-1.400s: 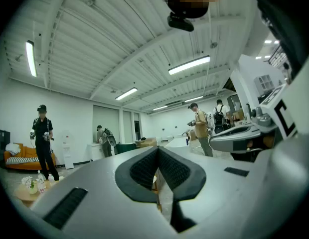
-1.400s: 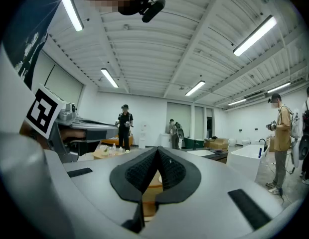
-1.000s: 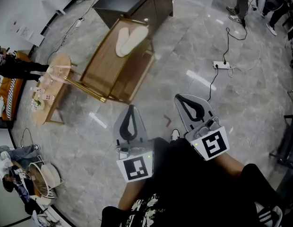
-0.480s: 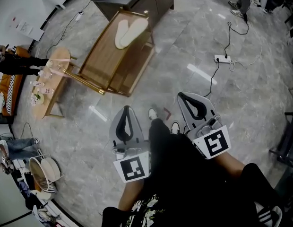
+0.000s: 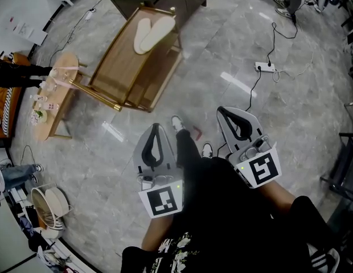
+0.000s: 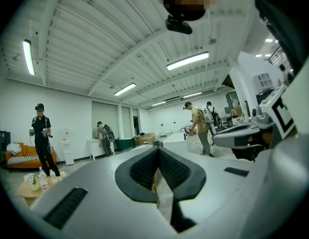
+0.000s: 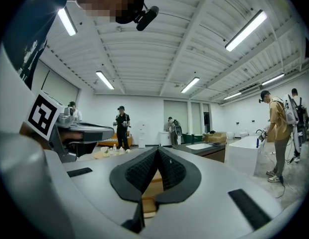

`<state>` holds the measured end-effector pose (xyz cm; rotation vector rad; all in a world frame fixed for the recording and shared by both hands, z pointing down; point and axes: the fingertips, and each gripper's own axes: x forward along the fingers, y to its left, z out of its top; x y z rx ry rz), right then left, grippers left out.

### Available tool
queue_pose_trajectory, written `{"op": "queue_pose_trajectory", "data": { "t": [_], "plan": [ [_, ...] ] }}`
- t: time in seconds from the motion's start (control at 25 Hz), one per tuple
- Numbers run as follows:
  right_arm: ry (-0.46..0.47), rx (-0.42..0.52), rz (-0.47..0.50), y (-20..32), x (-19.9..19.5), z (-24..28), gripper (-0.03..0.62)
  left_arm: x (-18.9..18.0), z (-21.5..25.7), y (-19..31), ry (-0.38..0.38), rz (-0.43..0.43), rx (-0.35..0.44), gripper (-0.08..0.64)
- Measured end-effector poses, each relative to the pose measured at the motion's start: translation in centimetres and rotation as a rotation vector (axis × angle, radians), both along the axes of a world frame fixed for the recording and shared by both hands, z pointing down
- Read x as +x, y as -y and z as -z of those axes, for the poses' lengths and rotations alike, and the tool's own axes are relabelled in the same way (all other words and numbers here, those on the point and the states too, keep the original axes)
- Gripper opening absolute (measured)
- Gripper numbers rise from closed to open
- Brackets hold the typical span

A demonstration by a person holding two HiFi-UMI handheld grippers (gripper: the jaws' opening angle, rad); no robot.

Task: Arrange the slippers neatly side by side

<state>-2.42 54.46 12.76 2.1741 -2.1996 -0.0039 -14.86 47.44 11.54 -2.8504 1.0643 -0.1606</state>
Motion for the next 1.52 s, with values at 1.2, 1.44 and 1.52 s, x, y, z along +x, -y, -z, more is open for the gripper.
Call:
{"op": "queue_pose_trajectory", "data": {
  "t": [1.2, 1.44, 1.52],
  "plan": [
    [0.021, -0.033, 0.013, 13.7, 3.7, -0.5, -0.002, 4.0, 0.2, 13.6, 0.016, 0.025, -0.002, 0.002],
    [0.010, -0.003, -0.051, 17.8, 5.2, 0.2, -0.003, 5.0, 1.2, 17.8, 0.012, 0.017, 0.035, 0.002],
    [0.000, 0.009, -0.068, 19.2, 5.3, 0.6, -0.003, 4.9, 1.5, 19.3, 0.011, 0.015, 0.041, 0.002]
  ]
}}
